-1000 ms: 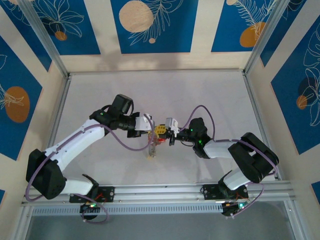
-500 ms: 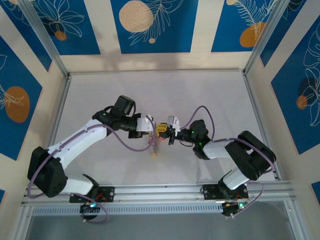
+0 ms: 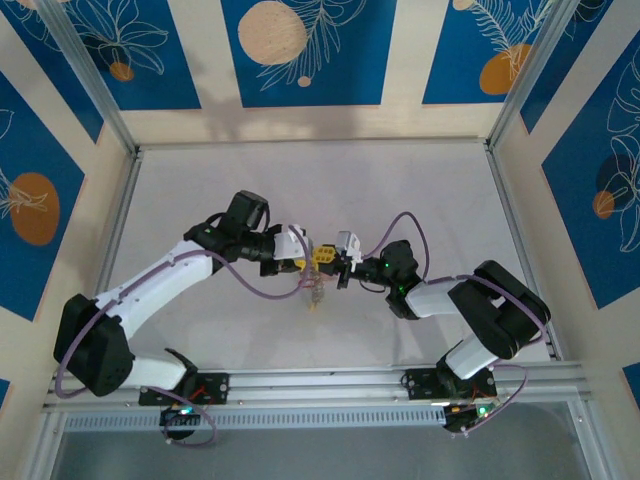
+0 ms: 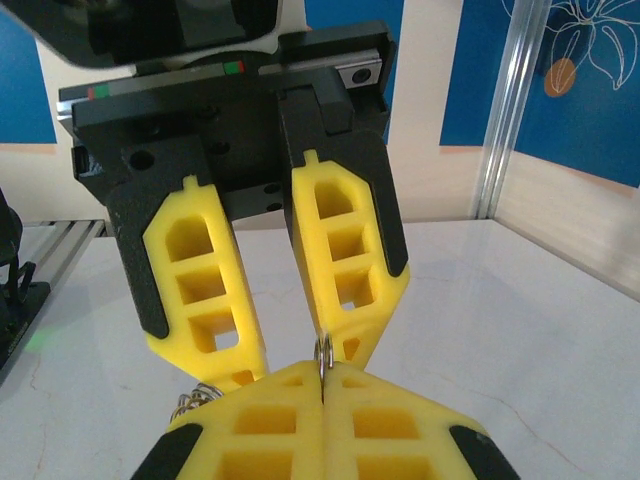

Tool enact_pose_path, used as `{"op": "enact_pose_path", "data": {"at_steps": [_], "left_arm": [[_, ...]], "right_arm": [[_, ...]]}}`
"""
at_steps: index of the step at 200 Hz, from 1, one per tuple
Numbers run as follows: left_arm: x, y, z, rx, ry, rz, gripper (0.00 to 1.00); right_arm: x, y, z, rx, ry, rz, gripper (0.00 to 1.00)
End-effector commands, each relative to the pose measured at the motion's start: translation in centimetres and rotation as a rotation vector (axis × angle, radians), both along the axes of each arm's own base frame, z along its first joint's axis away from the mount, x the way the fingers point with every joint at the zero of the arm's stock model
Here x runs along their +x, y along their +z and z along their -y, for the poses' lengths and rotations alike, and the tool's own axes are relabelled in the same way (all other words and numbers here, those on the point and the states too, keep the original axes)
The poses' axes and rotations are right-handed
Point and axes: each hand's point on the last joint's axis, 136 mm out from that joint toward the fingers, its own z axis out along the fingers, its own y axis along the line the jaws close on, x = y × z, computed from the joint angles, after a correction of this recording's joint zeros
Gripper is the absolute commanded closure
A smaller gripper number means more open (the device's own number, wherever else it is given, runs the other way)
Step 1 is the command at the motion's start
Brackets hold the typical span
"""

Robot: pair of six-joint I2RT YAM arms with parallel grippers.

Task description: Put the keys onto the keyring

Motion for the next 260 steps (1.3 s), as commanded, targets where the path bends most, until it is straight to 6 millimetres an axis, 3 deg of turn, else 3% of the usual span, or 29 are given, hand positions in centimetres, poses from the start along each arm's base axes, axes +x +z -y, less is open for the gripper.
{"op": "enact_pose_path", "data": {"at_steps": [1, 28, 73, 104, 138, 171, 196, 224, 260], "left_arm": [[-0.9, 1.0, 0.4, -0.058, -0.032, -0.022, 0.77], [-0.9, 1.1, 0.3, -0.056, -0.037, -0.018, 0.78], [-0.7, 0.9, 0.4, -0.038, -0.043, -0.035, 1.00], [-0.4, 1.0, 0.1, -0.004, -0.034, -0.022, 1.00], [-0.5, 1.0, -0.8, 0.145, -0.034, 0.031, 1.00], [-1.1, -0.2, -1.9, 0.391, -0.076, 0.060, 1.00], [-1.6, -0.8, -2.1, 0.522, -0.107, 0.046, 1.00], [-1.9, -0.7, -1.2, 0.538, -0.133, 0.055, 1.00], [-2.0, -0.4, -0.6, 0.538, -0.144, 0.058, 1.00]], "right_arm": [[-0.3, 1.4, 0.0, 0.038, 0.001, 0.072, 1.00], [-0.5, 1.2, -0.1, 0.028, 0.015, 0.076, 1.00], [-0.6, 1.2, -0.1, 0.023, 0.025, 0.082, 1.00], [-0.6, 0.7, -0.1, -0.013, 0.020, 0.086, 1.00], [0.0, -0.9, 0.3, -0.123, -0.028, 0.051, 0.81], [-0.1, -1.4, 0.5, -0.160, -0.031, 0.040, 0.74], [-0.1, -1.2, 0.3, -0.149, -0.015, 0.035, 0.73], [-0.2, -0.8, -0.2, -0.131, 0.009, 0.033, 0.73], [-0.5, -0.8, -0.5, -0.130, 0.042, 0.023, 0.82]]}}
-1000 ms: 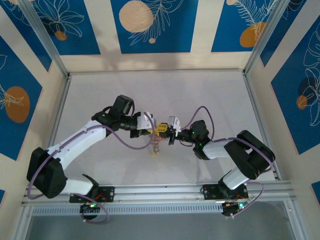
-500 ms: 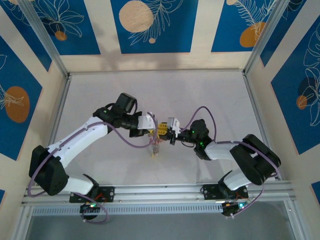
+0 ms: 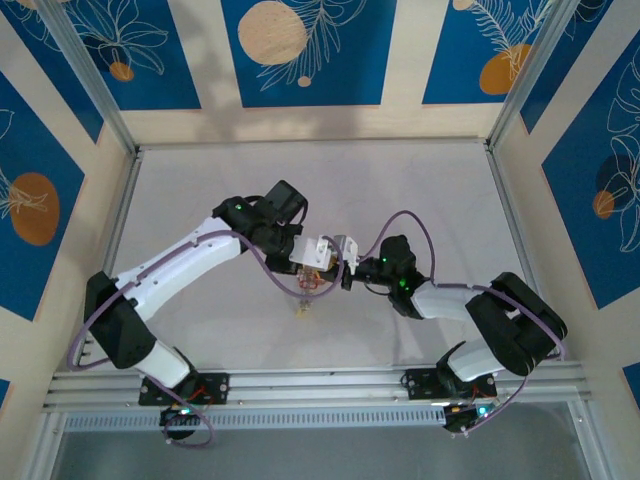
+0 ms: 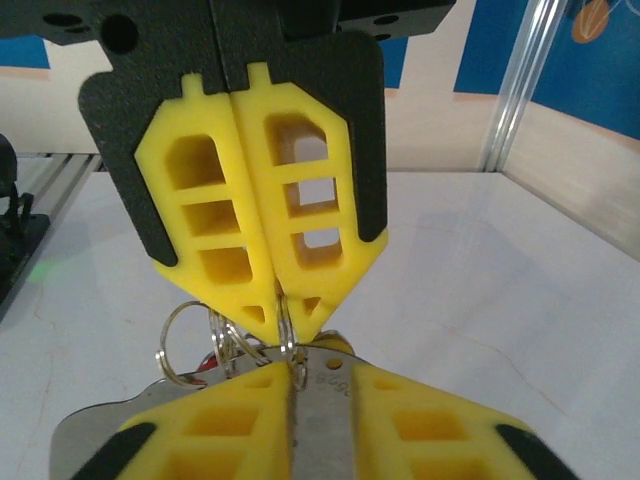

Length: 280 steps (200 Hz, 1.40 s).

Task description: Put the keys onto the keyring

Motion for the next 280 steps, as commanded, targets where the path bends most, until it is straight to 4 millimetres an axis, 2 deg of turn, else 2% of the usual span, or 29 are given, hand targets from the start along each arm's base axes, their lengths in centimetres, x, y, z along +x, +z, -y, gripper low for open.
{"op": "enact_pose_path", "data": {"at_steps": [1, 41, 61, 98, 105, 118, 133, 144, 158, 185, 223, 280], "left_arm": [[-1.1, -0.5, -0.1, 0.055, -0.033, -0.037, 1.00], [-1.4, -0.2, 0.7, -0.006, -0.037, -0.054, 1.00], [-1.6, 0.3, 1.3, -0.086, -0.031, -0.090, 1.00], [-1.3, 0.7, 1.1, -0.154, -0.013, -0.112, 1.00], [-1.2, 0.8, 1.1, -0.166, -0.010, -0.117, 1.00], [-1.1, 1.0, 1.0, -0.183, -0.003, -0.116, 1.00], [-0.8, 1.3, 1.0, -0.210, 0.009, -0.113, 1.00], [-0.6, 1.6, 0.9, -0.245, 0.023, -0.118, 0.89], [-0.4, 1.8, 0.6, -0.299, 0.043, -0.128, 0.85], [-0.1, 2.2, -0.4, -0.411, 0.076, -0.144, 0.83], [-0.6, 3.2, 0.1, -0.562, 0.055, -0.133, 0.81], [-1.2, 2.9, 0.6, -0.600, 0.037, -0.187, 0.79]], "right_arm": [[0.0, 0.9, -0.7, 0.015, 0.028, 0.018, 0.82], [-0.4, 1.0, -0.9, 0.032, 0.054, 0.015, 0.92], [-0.8, 1.1, -1.0, 0.056, 0.073, 0.019, 0.88], [-1.6, 0.9, -0.8, 0.077, 0.113, 0.012, 0.84], [-1.8, 0.8, -0.8, 0.078, 0.123, 0.008, 0.87], [-1.9, 0.7, -0.7, 0.075, 0.128, 0.001, 1.00], [-1.9, 0.8, -0.7, 0.079, 0.124, 0.008, 1.00], [-1.9, 1.1, -0.6, 0.093, 0.117, 0.021, 1.00], [-1.7, 1.6, -0.4, 0.115, 0.106, 0.034, 1.00], [-1.6, 2.8, -0.1, 0.167, 0.101, 0.049, 1.00], [-1.4, 3.1, -0.2, 0.191, 0.115, 0.048, 1.00], [-1.2, 3.2, -0.3, 0.189, 0.109, 0.055, 1.00]]}}
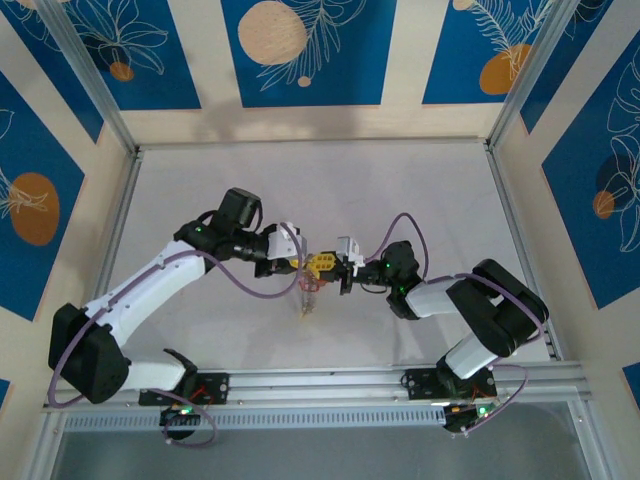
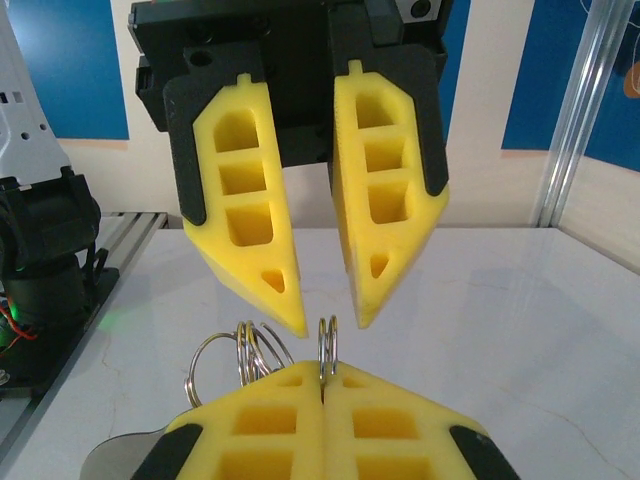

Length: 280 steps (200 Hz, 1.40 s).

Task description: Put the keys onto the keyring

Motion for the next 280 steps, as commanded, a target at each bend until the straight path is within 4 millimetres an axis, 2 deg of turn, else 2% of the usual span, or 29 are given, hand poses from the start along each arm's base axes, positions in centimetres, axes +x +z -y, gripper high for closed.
{"op": "enact_pose_path", "data": {"at_steps": [1, 78, 87, 96, 108, 131, 177, 215, 244, 262, 280], "left_arm": [[-0.6, 0.9, 0.7, -0.069, -0.039, -0.023, 0.79], [-0.5, -1.0, 1.0, -0.043, -0.049, -0.097, 0.82], [-0.6, -1.2, 0.9, -0.036, -0.053, -0.103, 0.87], [-0.6, -1.2, 0.9, -0.033, -0.054, -0.110, 1.00], [-0.6, -1.1, 0.8, -0.028, -0.054, -0.110, 1.00], [-0.2, -0.6, 0.4, 0.026, -0.031, -0.073, 1.00], [-0.6, -1.4, -0.9, 0.343, -0.050, 0.036, 1.00], [-0.9, -1.5, -0.6, 0.464, -0.087, 0.057, 1.00], [-0.9, -1.0, 0.1, 0.446, -0.096, 0.062, 1.00], [-0.9, -0.9, 0.2, 0.443, -0.096, 0.059, 1.00], [-1.1, -0.8, 0.5, 0.421, -0.104, 0.048, 1.00]], "right_arm": [[0.1, 1.9, 0.0, 0.050, -0.003, 0.067, 1.00], [0.1, 2.0, -0.2, 0.045, 0.002, 0.077, 1.00], [0.1, 2.0, -0.2, 0.045, 0.003, 0.079, 1.00], [0.2, 2.0, -0.2, 0.043, -0.001, 0.081, 1.00], [0.3, 1.8, -0.2, 0.038, -0.014, 0.080, 1.00], [1.1, 1.0, -0.1, -0.013, -0.074, 0.080, 0.82], [0.6, -0.3, 0.3, -0.138, -0.072, 0.110, 0.73], [0.6, -0.2, 0.0, -0.128, -0.062, 0.101, 0.73], [0.7, -0.2, -0.3, -0.122, -0.053, 0.095, 0.73], [0.6, -0.2, -0.5, -0.120, -0.042, 0.089, 0.79], [0.4, -0.2, -0.6, -0.117, -0.035, 0.084, 0.80]]}}
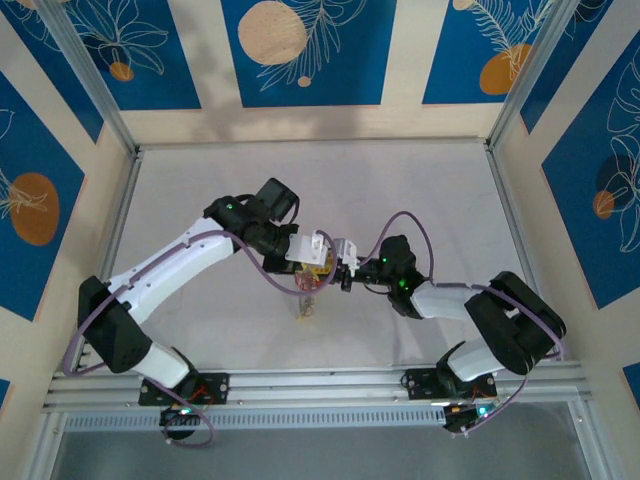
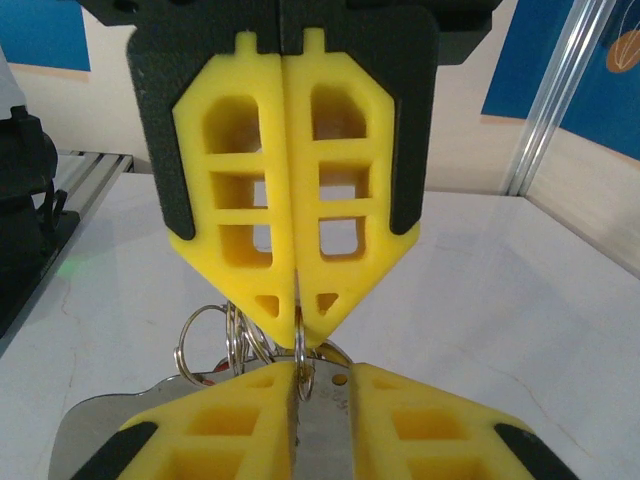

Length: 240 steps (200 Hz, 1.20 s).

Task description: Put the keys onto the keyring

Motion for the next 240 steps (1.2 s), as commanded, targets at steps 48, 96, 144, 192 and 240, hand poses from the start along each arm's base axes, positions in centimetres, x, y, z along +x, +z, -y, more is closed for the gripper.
{"op": "enact_pose_path", "data": {"at_steps": [48, 96, 144, 192, 240], "left_arm": [[-1.0, 0.3, 0.9, -0.046, -0.024, -0.045, 1.00], [-0.2, 0.8, -0.1, -0.129, 0.019, -0.046, 0.80], [0.0, 0.2, -0.8, -0.183, 0.024, -0.080, 0.87], [0.0, -0.1, -0.1, -0.253, 0.023, -0.096, 0.94], [-0.1, -1.7, -0.3, -0.221, 0.018, -0.122, 1.00]], "right_arm": [[-0.3, 0.5, -0.9, 0.020, 0.027, 0.000, 0.88], [-0.4, 1.2, -0.3, 0.080, 0.014, 0.032, 1.00], [-0.4, 1.6, 0.4, 0.123, 0.013, 0.041, 1.00], [-0.5, 1.9, 0.4, 0.136, 0.023, 0.049, 1.00], [-0.4, 2.2, 0.5, 0.152, 0.013, 0.052, 1.00]]}}
